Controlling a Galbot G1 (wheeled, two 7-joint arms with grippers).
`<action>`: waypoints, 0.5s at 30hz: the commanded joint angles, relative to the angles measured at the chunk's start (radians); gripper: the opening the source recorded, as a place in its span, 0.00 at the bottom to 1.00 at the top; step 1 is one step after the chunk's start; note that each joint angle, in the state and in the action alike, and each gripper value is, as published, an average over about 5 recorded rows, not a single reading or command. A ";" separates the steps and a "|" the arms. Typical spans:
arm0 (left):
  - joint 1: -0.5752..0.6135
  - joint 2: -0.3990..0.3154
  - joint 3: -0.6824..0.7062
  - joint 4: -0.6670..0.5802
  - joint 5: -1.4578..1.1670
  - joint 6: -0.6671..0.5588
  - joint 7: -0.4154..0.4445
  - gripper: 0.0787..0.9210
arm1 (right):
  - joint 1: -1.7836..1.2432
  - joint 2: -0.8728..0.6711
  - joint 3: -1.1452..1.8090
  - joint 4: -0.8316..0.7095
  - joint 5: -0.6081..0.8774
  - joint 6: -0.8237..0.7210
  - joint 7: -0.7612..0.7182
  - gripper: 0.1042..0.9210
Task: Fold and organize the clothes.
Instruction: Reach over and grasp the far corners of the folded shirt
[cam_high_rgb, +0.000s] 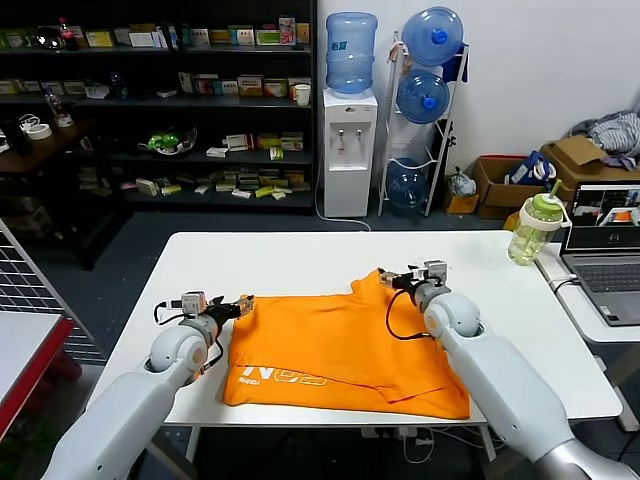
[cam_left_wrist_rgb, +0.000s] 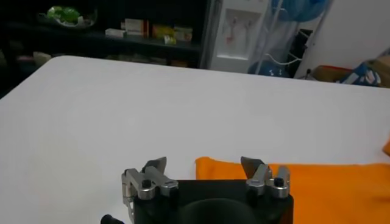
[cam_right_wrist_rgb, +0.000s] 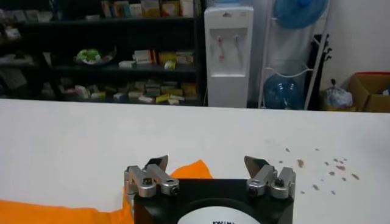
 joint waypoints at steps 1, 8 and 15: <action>-0.075 -0.019 0.045 0.081 -0.016 0.019 0.009 0.88 | 0.076 0.060 -0.058 -0.134 -0.017 -0.021 -0.006 0.88; -0.075 -0.031 0.058 0.086 0.008 0.019 0.004 0.88 | 0.062 0.057 -0.040 -0.157 -0.026 -0.019 -0.014 0.88; -0.076 -0.036 0.073 0.090 0.024 0.020 -0.009 0.88 | 0.053 0.066 -0.035 -0.185 -0.026 -0.035 -0.028 0.82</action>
